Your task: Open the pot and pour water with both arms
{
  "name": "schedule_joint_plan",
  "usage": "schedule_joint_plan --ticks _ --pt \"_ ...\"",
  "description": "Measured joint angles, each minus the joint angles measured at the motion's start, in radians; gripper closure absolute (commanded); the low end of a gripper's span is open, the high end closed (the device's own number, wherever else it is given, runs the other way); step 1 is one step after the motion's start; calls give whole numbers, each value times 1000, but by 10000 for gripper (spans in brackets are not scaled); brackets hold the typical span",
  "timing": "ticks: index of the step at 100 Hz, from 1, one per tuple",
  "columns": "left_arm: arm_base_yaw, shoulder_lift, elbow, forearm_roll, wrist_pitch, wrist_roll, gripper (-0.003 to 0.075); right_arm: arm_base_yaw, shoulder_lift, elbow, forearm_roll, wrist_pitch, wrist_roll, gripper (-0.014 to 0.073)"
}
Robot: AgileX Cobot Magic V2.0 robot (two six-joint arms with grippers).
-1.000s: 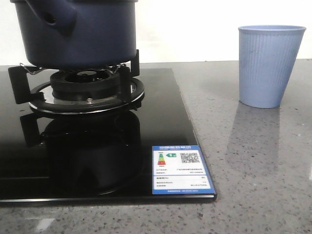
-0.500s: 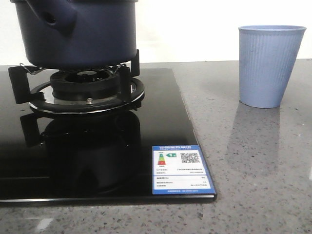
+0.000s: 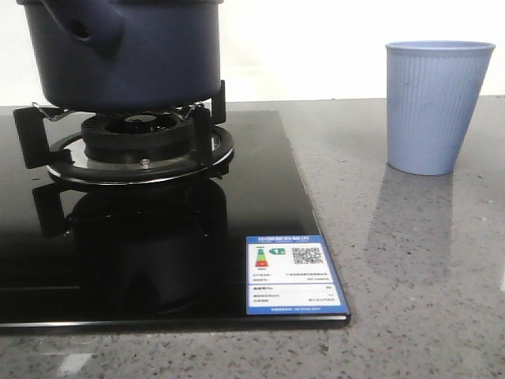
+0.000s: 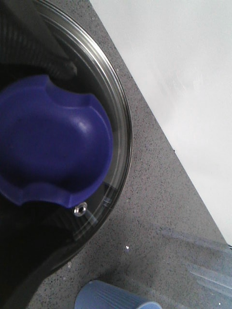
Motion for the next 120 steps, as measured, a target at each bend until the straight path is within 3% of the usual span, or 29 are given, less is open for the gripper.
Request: schedule_joint_plan --ticks 42,70,84,108,120 --pt "4 -97 0 -8 15 2 117 0 0 0 0 0 0 667" --pt "120 -232 0 -11 19 2 153 6 0 0 0 -2 0 667" --pt "204 -302 -1 -11 20 -34 302 32 0 0 0 -21 0 667" --pt "310 -371 -2 -11 21 -127 741 36 0 0 39 -47 0 667" --pt "310 -377 -4 -11 30 -133 739 36 0 0 78 -80 0 667"
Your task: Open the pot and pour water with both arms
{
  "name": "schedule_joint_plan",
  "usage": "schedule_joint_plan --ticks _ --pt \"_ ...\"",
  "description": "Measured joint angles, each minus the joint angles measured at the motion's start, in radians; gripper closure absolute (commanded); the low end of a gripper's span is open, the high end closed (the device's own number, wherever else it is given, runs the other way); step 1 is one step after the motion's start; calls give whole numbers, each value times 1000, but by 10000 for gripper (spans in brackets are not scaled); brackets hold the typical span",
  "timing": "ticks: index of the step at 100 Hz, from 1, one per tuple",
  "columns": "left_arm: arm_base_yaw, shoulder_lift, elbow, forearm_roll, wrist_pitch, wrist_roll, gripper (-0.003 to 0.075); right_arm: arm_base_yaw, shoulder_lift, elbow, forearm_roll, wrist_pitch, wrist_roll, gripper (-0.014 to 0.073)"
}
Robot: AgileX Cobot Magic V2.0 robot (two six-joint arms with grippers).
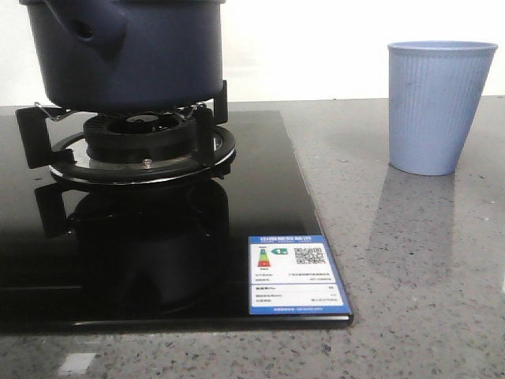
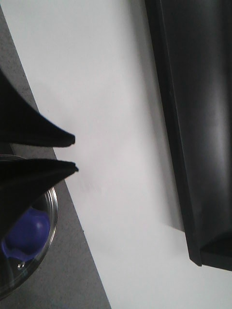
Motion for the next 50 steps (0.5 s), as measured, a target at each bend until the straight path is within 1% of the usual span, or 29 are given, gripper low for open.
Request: schedule_joint_plan --ticks 13,27,36,50 --pt "-2 -11 7 0 5 0 739 0 0 0 15 -9 0 667" --pt "-2 -68 93 -29 -69 37 739 0 0 0 17 -9 0 667" --pt "-2 -139 204 -115 -138 138 739 0 -2 8 19 -13 -11 667" --pt "-2 -293 421 -354 -249 374 739 0 -38 61 40 -34 -72 667"
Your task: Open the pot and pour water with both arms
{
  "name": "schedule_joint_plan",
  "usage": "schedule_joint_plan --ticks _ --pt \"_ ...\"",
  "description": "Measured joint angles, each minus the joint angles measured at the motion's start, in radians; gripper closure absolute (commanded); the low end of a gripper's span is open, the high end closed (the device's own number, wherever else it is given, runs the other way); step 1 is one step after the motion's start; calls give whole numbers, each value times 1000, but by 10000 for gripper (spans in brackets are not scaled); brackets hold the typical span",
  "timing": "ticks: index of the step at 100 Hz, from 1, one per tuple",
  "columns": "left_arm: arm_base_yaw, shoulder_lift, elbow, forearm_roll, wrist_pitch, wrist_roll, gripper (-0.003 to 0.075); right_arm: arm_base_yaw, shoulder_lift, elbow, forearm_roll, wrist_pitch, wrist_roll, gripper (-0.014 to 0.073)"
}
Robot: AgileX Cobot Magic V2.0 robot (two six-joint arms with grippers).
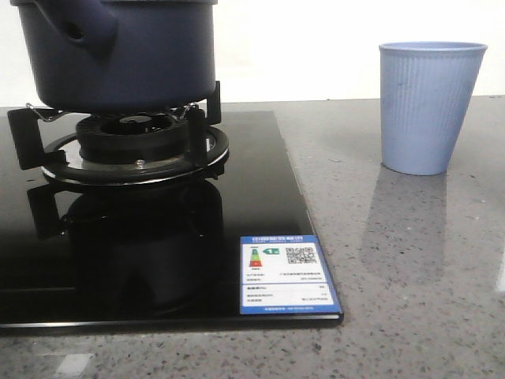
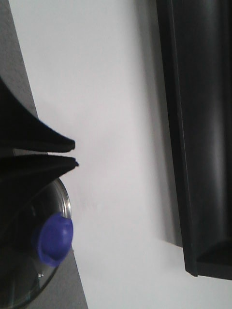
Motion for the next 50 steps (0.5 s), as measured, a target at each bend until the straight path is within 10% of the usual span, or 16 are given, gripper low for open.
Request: schedule_joint_plan --ticks 50 --pt "0 -422 581 -293 -170 167 739 0 -211 258 79 -126 -51 667"
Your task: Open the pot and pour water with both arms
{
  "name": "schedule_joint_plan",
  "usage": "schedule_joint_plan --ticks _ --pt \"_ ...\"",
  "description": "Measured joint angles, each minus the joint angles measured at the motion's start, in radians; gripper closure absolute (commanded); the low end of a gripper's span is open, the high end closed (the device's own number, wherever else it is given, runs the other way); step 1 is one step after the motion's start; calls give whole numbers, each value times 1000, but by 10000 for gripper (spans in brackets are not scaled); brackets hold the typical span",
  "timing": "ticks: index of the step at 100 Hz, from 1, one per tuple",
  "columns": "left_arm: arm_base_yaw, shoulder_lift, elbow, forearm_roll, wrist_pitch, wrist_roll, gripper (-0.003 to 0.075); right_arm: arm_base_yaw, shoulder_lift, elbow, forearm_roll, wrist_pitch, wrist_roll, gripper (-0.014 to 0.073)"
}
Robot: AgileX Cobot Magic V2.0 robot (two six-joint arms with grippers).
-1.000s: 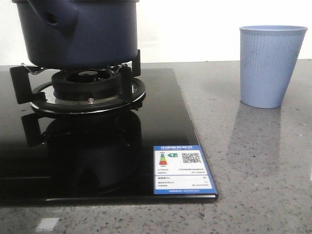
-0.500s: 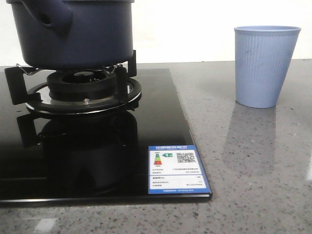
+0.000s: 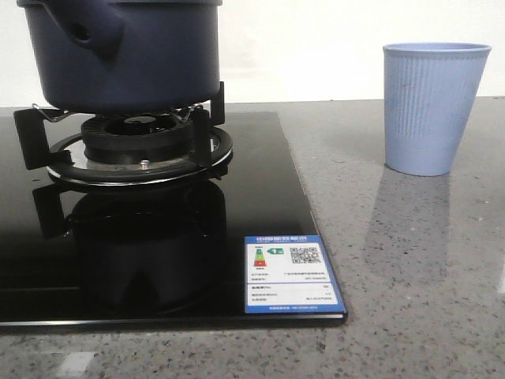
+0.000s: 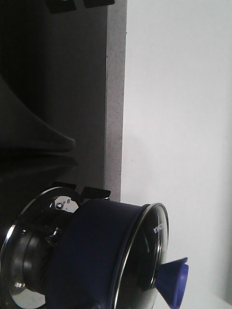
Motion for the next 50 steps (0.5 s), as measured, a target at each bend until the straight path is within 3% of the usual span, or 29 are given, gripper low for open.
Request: schedule_joint_plan --ticks 50 --pt "0 -37 16 -46 -1 2 739 0 -2 8 67 -4 -3 667"
